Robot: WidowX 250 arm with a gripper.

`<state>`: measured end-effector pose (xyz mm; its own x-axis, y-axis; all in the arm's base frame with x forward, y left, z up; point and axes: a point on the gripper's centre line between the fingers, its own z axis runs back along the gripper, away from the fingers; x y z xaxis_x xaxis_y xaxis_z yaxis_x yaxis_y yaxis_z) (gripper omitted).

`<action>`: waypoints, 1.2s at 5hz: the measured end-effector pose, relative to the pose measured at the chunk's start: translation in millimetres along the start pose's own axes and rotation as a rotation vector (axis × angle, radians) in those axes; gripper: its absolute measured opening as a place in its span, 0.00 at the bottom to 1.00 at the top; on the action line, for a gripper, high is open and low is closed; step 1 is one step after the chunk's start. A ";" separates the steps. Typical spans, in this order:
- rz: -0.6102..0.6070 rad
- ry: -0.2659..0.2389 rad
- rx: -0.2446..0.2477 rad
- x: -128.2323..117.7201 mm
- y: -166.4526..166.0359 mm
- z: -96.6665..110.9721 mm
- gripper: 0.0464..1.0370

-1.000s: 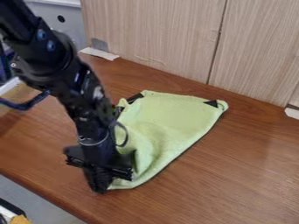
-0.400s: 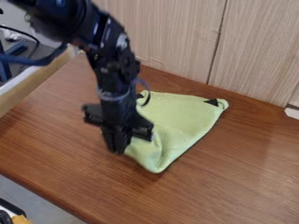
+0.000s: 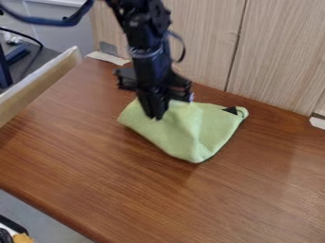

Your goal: Fold the cloth from the bottom to the top

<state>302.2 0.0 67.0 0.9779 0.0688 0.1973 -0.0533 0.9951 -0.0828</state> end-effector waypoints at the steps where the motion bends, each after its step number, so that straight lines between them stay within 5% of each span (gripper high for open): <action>1: -0.013 0.002 -0.018 28.1 -2.3 -16.1 0.04; 4: -0.060 0.081 -0.010 55.5 -6.8 -77.2 0.04; 6: -0.065 0.102 0.016 55.7 -5.4 -93.6 0.06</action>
<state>375.9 -8.1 -13.0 0.9948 -0.0025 0.1016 0.0084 0.9983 -0.0575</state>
